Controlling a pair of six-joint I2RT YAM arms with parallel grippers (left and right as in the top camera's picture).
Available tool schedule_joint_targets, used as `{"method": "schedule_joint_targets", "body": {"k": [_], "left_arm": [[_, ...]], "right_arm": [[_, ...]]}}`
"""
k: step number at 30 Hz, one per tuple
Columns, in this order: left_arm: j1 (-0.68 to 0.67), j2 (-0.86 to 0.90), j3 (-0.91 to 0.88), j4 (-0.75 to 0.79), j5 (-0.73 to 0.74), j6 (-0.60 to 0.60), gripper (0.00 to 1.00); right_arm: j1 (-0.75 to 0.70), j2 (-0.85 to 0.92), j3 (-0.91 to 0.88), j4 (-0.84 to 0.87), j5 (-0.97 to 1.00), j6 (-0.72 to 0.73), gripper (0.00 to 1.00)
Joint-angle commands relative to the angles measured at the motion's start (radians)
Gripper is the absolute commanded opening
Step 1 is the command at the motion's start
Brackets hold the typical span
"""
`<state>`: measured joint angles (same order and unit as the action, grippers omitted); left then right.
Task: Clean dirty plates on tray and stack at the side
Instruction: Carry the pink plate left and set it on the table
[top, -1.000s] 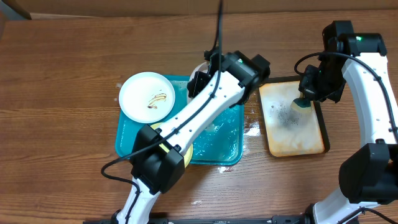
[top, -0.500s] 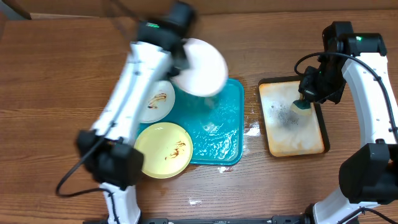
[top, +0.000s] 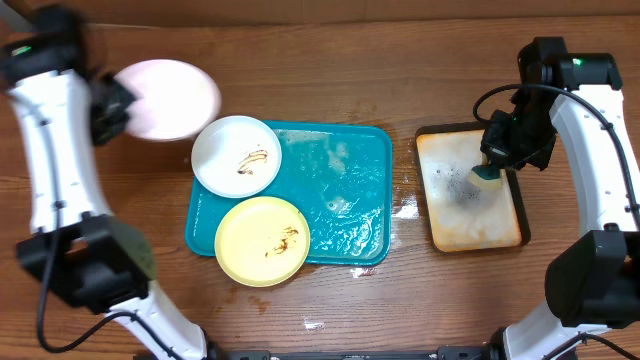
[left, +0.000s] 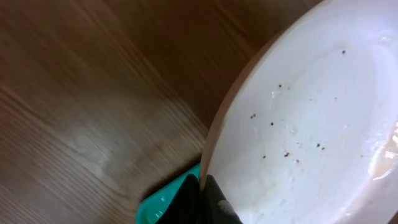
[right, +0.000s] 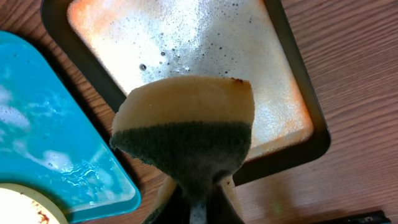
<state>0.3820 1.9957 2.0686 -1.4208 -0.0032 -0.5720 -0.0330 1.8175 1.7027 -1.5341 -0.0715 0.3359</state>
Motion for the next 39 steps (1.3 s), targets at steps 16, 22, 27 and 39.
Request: {"method": "schedule_joint_targets", "body": {"k": [16,22,27,39], "left_arm": [[0.499,-0.019,-0.516,0.365,0.261,0.175,0.04],[0.485,-0.01,-0.687,0.492,0.22,0.139,0.04],[0.5,-0.004,-0.787,0.557,0.21,0.103,0.04],[0.485,-0.068,-0.757,0.524,0.238,0.101,0.83]], "right_arm": [[-0.001,-0.005,0.019,-0.034,-0.001,-0.022,0.04],[-0.001,-0.005,0.019,-0.041,-0.001,-0.022,0.04],[-0.001,-0.005,0.019,-0.048,0.0,-0.026,0.04],[-0.001,-0.005,0.019,-0.047,-0.001,-0.028,0.04]]}}
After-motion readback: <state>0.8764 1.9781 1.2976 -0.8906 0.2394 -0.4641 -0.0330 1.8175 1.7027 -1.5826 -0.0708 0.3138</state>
